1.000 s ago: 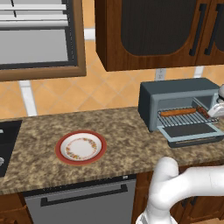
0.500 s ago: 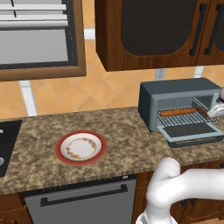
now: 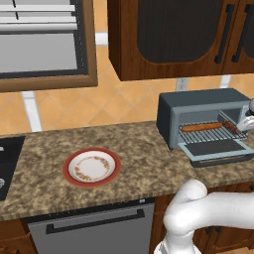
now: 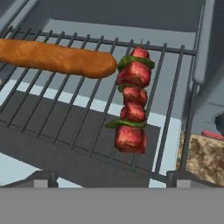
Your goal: Pick up the kebab skewer and baguette bread, and place them inside the toaster oven. Close the toaster oven door and start by setting the timer.
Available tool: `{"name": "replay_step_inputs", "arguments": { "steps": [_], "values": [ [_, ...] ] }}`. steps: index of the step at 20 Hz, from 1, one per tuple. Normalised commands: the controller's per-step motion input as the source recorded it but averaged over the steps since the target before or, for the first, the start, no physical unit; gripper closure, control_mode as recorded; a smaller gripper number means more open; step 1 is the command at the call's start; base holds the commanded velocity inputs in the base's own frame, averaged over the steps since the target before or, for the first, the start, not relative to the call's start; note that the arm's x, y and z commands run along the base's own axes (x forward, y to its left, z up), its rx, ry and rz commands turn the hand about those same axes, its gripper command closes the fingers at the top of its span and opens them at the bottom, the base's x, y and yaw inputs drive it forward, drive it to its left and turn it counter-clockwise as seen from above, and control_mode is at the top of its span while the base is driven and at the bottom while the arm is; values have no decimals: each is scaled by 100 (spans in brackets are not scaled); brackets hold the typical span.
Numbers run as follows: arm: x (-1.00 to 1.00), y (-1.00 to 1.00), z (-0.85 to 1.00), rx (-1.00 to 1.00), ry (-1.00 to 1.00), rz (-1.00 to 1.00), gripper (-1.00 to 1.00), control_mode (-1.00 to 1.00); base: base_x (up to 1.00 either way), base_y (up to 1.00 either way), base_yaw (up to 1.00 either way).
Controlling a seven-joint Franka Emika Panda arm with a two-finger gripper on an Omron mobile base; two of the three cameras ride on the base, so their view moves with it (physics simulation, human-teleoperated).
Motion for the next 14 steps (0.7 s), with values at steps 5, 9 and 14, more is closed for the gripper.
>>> {"name": "replay_step_inputs", "arguments": {
  "steps": [5,9,14],
  "values": [
    [-53,0,37,0,1,-11,-100,-100,0,0,0],
    [-93,50,17,0,1,-9,-100,-100,0,0,0],
    [-83,92,0,-1,0,-14,-100,-100,0,0,0]
  ]
}}
